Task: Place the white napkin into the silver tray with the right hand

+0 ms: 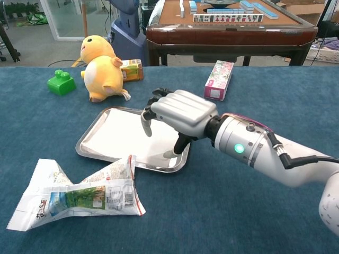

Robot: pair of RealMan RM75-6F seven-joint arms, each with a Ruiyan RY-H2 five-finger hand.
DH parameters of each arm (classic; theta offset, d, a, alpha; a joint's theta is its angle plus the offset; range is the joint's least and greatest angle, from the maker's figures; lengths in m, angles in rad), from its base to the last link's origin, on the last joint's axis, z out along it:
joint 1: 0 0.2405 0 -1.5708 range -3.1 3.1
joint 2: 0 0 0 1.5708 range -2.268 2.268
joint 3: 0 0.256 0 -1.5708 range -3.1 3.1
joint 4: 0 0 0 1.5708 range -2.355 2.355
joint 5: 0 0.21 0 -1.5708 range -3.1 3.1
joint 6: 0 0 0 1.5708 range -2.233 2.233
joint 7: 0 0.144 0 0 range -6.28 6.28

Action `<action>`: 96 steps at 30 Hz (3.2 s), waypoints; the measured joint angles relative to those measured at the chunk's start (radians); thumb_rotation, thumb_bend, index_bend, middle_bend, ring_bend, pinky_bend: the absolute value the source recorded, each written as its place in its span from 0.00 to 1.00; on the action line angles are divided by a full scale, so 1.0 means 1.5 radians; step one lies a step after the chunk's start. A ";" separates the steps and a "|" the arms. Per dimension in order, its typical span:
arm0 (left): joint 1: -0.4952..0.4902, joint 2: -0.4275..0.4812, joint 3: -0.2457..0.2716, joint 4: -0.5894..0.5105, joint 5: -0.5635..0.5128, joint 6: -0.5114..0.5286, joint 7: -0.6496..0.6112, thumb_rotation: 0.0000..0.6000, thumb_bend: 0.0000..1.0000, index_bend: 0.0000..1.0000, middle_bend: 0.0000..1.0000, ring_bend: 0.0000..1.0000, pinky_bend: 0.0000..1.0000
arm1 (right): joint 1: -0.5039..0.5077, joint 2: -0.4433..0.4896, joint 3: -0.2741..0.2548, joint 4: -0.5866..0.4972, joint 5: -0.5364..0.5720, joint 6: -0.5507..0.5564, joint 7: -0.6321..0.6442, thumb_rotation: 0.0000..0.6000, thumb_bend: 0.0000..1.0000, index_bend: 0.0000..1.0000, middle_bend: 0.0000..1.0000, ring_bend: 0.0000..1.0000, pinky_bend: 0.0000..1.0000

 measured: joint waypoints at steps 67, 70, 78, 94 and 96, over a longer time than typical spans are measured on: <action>-0.052 -0.016 -0.022 0.006 0.021 -0.033 0.006 1.00 0.34 0.02 0.02 0.04 0.02 | -0.405 0.494 -0.069 -0.432 0.094 0.335 -0.109 1.00 0.24 0.30 0.34 0.21 0.36; -0.056 -0.016 -0.023 0.004 0.023 -0.034 0.007 1.00 0.34 0.02 0.02 0.04 0.02 | -0.430 0.501 -0.068 -0.438 0.100 0.356 -0.107 1.00 0.24 0.30 0.34 0.21 0.36; -0.064 -0.016 -0.025 0.002 0.026 -0.038 0.006 1.00 0.34 0.02 0.02 0.04 0.02 | -0.482 0.528 -0.064 -0.456 0.132 0.377 -0.086 1.00 0.24 0.30 0.34 0.21 0.36; -0.071 -0.025 -0.020 0.002 0.023 -0.047 0.006 1.00 0.34 0.02 0.02 0.04 0.02 | -0.487 0.548 -0.062 -0.463 0.103 0.318 -0.070 1.00 0.24 0.30 0.34 0.21 0.36; -0.072 -0.027 -0.018 0.003 0.025 -0.047 0.007 1.00 0.34 0.02 0.02 0.04 0.02 | -0.485 0.549 -0.064 -0.460 0.092 0.311 -0.061 1.00 0.24 0.30 0.34 0.21 0.36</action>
